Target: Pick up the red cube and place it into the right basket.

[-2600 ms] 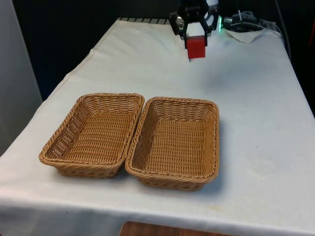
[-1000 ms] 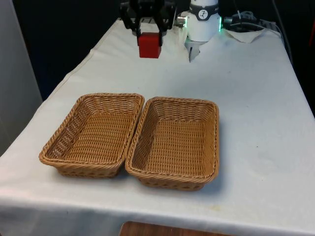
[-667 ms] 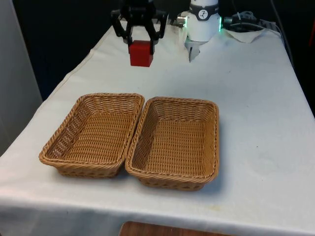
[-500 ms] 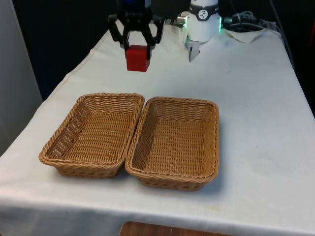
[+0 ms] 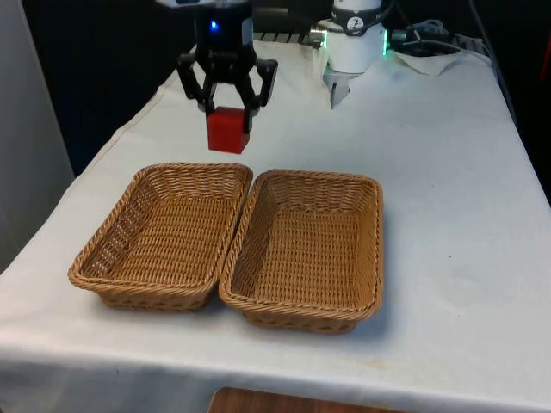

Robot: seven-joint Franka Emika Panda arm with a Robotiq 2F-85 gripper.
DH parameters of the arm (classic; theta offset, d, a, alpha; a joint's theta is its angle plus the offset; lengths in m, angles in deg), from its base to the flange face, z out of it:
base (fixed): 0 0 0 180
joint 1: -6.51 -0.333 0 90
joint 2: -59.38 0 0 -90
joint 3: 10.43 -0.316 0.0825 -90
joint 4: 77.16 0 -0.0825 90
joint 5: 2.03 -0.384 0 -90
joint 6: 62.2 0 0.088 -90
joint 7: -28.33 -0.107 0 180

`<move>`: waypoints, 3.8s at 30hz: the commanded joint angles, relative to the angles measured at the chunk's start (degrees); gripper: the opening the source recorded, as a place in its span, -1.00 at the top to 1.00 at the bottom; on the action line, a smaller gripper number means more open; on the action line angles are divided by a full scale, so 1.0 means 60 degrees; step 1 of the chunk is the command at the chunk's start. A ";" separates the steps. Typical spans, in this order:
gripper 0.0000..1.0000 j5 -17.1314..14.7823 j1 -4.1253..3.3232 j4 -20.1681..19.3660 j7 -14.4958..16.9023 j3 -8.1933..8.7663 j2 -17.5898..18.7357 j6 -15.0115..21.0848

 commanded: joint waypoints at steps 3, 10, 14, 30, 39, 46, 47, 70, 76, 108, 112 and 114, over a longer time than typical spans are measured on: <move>0.96 -0.0286 0.0134 0.0172 0.0143 -0.0067 0.0306 0.0239; 0.96 -0.0678 0.0277 0.0659 0.0382 0.0067 0.0917 0.0286; 0.96 -0.0907 0.0344 0.0984 0.0583 0.0220 0.1270 0.0210; 0.96 -0.1900 0.0611 0.2187 0.1127 0.0630 0.2741 0.0181; 0.96 -0.2483 0.0678 0.2597 0.1270 0.0630 0.3543 0.0411; 0.96 -0.2712 0.0611 0.2750 0.1289 0.0745 0.3858 0.0420; 0.96 -0.2750 0.0659 0.2817 0.1327 0.0726 0.3877 0.0411; -1.00 -0.2655 0.0449 0.2731 0.1251 0.0955 0.3552 0.0181; -1.00 -0.2540 0.0248 0.2550 0.1175 0.1041 0.3218 0.0019; -1.00 -0.0621 -0.0850 0.1805 0.0229 0.1031 0.1203 -0.0993; -1.00 -0.0439 -0.0936 0.1633 0.0239 0.1022 0.0898 -0.1070; -1.00 -0.0353 -0.0984 0.1528 0.0239 0.1012 0.0745 -0.1089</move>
